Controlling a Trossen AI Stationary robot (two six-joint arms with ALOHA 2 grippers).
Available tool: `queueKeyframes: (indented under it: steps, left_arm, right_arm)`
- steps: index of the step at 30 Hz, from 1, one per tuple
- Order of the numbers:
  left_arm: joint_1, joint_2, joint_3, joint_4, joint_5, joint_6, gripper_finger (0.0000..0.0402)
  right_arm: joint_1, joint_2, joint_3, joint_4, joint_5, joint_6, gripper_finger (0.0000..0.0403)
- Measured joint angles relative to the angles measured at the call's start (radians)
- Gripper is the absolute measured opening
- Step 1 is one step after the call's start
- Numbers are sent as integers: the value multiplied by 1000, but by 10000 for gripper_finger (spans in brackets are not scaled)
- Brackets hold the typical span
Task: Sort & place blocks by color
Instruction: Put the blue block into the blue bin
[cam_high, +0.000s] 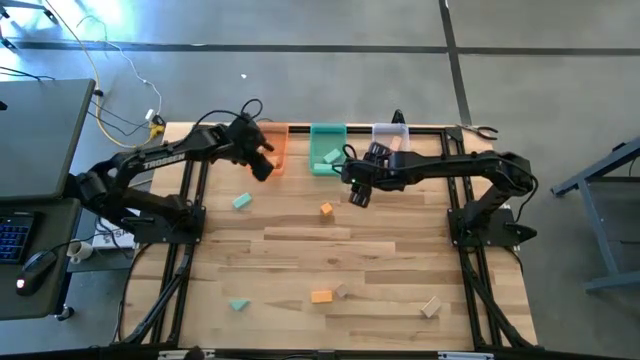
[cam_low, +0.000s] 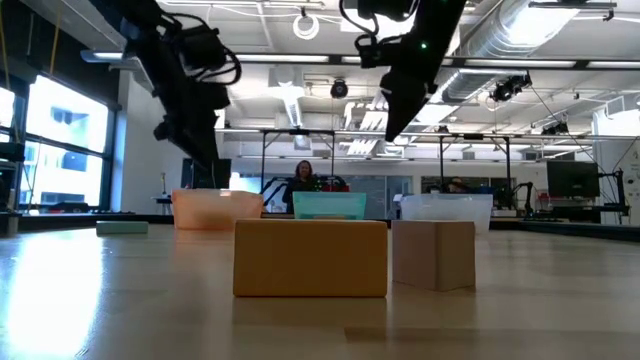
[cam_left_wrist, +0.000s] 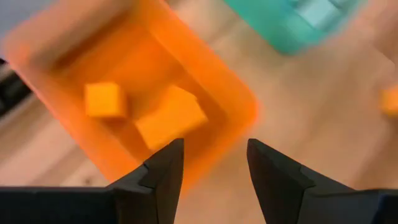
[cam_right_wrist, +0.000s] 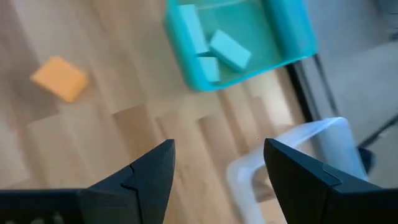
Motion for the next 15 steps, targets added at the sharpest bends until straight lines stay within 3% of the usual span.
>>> queueKeyframes:
  steps: [7,15]
  left_arm:
    - [-130,-168,0,-205,4,-54,161]
    - [-337,-291,0,-309,-4,-137,161]
  right_arm:
    - [1,0,0,1,-63,28,234]
    - [1,0,0,1,-66,78,234]
